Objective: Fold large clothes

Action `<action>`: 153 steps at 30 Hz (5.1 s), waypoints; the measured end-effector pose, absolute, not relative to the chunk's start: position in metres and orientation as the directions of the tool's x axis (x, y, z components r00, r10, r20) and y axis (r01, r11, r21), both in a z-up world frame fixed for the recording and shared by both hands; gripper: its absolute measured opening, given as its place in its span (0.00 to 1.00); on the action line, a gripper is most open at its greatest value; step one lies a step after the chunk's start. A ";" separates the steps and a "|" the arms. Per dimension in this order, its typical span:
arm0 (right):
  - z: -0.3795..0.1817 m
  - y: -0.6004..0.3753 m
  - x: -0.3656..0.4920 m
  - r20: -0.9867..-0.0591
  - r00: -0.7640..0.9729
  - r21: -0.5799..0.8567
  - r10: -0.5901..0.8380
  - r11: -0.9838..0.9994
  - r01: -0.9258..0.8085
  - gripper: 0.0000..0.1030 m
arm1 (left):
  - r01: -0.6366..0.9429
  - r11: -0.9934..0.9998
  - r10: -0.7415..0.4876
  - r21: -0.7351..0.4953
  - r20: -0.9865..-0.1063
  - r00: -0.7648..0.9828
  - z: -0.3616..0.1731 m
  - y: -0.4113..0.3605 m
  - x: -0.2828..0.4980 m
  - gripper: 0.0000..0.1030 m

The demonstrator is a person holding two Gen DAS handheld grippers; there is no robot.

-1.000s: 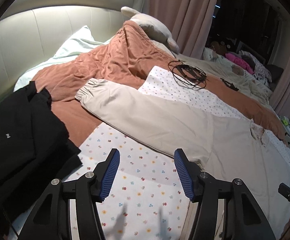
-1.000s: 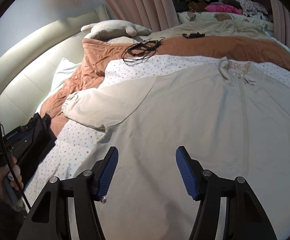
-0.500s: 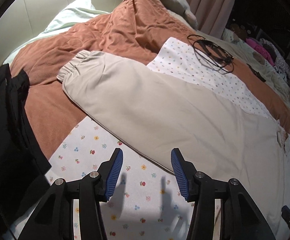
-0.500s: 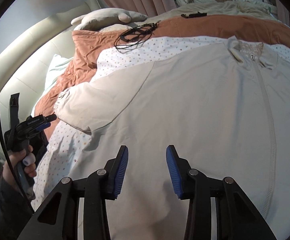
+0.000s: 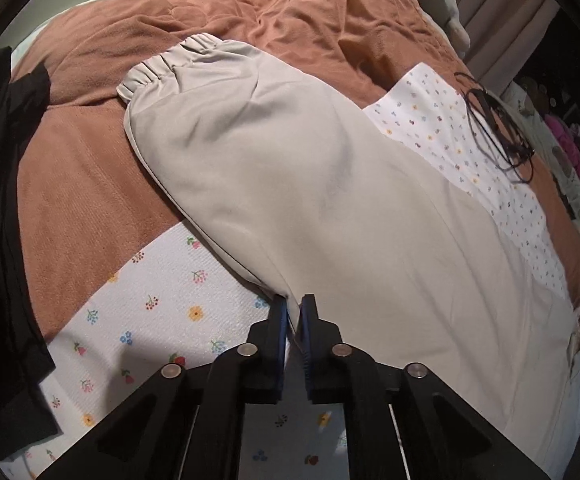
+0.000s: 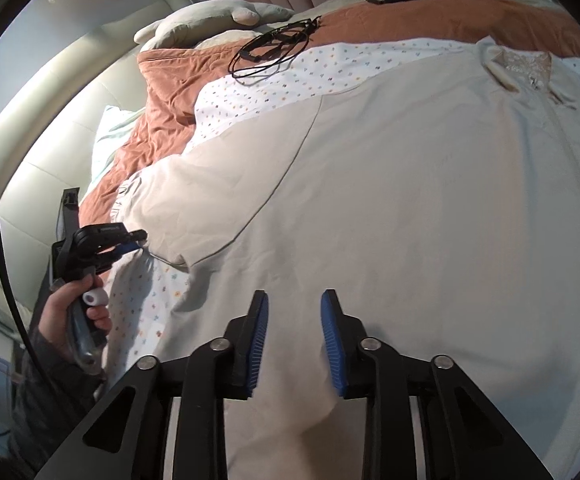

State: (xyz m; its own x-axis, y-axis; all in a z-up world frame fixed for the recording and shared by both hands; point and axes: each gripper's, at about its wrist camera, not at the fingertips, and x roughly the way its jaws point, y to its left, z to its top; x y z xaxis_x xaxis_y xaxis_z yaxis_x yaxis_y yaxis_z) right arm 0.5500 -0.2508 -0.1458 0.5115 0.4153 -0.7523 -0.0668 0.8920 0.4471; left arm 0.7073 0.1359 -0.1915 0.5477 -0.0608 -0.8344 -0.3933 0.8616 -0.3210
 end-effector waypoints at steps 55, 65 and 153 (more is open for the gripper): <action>-0.141 -0.319 0.466 -0.716 0.576 0.600 0.395 0.769 0.219 0.10 | 0.356 0.783 -0.621 -0.509 -0.634 0.460 -0.073 -0.116 0.579 0.55; -0.139 -0.333 0.449 -0.710 0.588 0.606 0.388 0.761 0.230 0.10 | 0.213 0.867 -0.483 -0.450 -0.660 0.575 -0.075 -0.065 0.558 0.94; -0.133 -0.540 0.333 -0.618 0.745 0.706 0.250 0.594 0.386 0.42 | 0.520 0.833 -0.493 -0.191 -0.684 0.538 0.008 -0.301 0.555 0.85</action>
State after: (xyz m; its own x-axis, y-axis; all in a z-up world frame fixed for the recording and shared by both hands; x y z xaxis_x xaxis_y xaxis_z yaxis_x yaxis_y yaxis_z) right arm 0.3325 -0.5396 -0.1331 0.7453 0.2501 -0.6180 0.3862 0.5937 0.7060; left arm 0.5554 -0.3012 0.0079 0.5381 -0.4927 -0.6838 0.5200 0.8326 -0.1907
